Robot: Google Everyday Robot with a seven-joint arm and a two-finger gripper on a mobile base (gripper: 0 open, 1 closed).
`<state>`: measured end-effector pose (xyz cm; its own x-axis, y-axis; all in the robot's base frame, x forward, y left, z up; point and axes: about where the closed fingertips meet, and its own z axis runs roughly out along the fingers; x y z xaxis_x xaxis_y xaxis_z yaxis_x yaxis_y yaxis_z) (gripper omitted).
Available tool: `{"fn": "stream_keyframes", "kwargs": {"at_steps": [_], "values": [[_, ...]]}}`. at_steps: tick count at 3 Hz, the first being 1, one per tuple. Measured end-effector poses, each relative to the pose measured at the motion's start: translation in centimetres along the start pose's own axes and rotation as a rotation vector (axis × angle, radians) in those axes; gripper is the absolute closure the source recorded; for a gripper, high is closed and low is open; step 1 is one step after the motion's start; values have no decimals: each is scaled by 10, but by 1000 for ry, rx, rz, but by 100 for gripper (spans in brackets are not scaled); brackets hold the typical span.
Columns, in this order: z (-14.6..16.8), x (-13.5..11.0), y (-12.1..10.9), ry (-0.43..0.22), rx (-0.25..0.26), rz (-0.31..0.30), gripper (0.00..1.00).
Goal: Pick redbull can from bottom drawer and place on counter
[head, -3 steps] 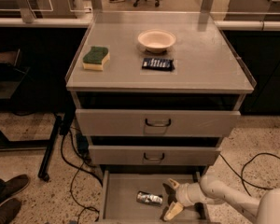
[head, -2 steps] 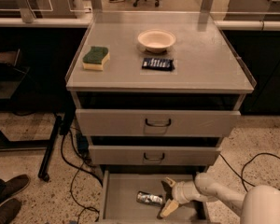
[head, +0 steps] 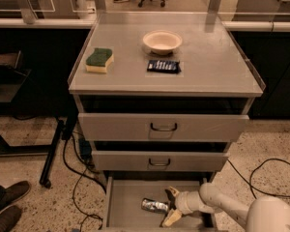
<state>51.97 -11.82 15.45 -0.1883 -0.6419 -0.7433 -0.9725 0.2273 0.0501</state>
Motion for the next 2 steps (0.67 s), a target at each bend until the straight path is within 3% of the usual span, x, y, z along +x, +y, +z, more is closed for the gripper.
{"fn": "stream_keyframes", "kwargs": {"at_steps": [2], "values": [[32,2,-10,-40,-5,17,0]]}}
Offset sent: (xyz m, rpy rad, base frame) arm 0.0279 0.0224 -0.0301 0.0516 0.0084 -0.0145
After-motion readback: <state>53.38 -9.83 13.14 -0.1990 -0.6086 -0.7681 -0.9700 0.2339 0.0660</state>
